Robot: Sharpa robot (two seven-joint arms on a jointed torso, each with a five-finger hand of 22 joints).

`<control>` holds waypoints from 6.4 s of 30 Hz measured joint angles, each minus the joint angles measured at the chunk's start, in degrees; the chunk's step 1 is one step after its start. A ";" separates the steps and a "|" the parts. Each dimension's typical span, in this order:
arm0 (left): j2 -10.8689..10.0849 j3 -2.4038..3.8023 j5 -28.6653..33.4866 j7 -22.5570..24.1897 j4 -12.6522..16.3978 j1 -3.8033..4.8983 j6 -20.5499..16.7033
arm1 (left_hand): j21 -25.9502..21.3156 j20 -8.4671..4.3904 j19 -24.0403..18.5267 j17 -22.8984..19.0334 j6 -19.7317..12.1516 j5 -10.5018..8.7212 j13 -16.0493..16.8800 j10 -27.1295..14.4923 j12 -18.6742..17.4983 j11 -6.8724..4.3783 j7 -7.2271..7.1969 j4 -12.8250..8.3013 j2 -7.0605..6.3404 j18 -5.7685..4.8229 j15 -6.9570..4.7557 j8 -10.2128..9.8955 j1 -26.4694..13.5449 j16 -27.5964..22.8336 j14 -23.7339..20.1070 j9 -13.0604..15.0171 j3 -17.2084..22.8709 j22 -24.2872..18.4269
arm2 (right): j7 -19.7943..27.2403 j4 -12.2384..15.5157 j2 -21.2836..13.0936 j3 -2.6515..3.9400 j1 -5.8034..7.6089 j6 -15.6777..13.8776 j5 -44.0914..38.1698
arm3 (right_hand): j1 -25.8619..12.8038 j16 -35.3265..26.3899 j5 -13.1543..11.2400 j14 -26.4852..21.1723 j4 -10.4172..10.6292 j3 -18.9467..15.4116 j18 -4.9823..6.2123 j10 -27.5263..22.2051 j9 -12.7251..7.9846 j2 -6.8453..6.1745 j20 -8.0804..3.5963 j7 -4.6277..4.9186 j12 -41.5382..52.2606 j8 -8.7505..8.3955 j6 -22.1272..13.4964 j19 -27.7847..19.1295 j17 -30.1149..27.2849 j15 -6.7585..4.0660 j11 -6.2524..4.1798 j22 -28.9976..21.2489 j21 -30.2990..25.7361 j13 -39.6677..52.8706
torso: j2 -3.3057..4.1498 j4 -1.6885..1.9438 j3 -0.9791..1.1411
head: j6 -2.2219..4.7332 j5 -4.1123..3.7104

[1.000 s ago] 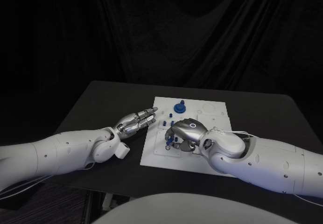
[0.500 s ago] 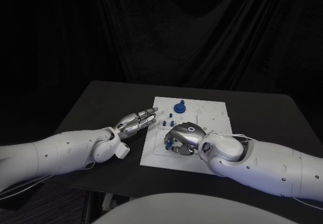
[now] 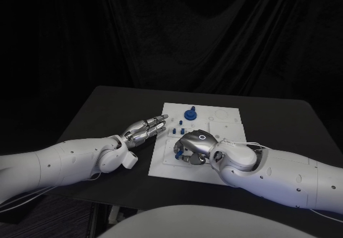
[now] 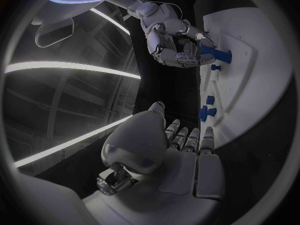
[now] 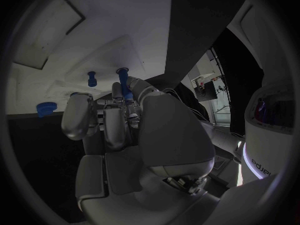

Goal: Assemble the parts on the task board

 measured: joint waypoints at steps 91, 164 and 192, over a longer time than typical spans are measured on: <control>-0.67 -0.01 0.00 0.00 -0.44 -0.10 0.63 | 0.00 0.61 0.20 -0.02 0.52 0.00 -0.01 0.21 0.00 -0.21 0.91 0.16 0.19 0.89 0.41 0.21 0.26 0.00 -0.01 0.08 0.78 0.02 | -7.37 11.32 -29.53 -0.74 6.05 0.94 25.80 | -12.47 4.73 -5.73 0.58 12.74 -10.04 -0.54 25.80 -0.96 0.70 -1.96 -1.63 65.47 3.67 -3.88 1.77 4.46 -1.90 -2.91 -0.01 1.79 59.79 | -0.32 -0.31 -0.35 | 0.00 -3.08; -0.87 0.04 0.03 0.16 -0.94 -2.22 1.39 | 0.00 0.59 0.20 -0.03 0.73 0.00 0.08 0.41 0.00 -0.01 1.94 0.08 0.19 0.87 0.41 0.21 0.26 0.00 -0.01 0.05 1.50 0.04 | -20.45 7.35 -20.62 -0.30 -0.63 4.31 8.20 | -21.45 11.99 -1.72 1.02 10.92 -12.02 -4.02 26.09 22.27 0.75 -4.00 -3.89 65.62 12.59 -4.47 2.75 4.44 -4.30 -5.27 -0.04 20.87 59.75 | -0.41 -0.35 -0.36 | 0.00 -5.26; -0.84 0.07 0.07 0.45 -1.08 -2.40 1.71 | 0.01 0.96 0.28 0.01 -0.22 0.00 0.09 0.81 0.00 1.04 1.42 -0.24 0.19 0.87 0.41 0.21 0.26 0.00 -0.01 0.05 2.13 0.05 | -16.18 12.73 -22.69 -0.15 2.58 -5.88 27.53 | -17.32 11.99 21.03 0.78 12.98 -8.50 -4.01 26.08 25.63 -0.38 -4.00 -4.17 65.62 16.87 -6.86 2.75 4.43 -4.47 -5.67 -0.01 21.04 59.74 | -0.43 -0.40 -0.31 | 0.00 -5.30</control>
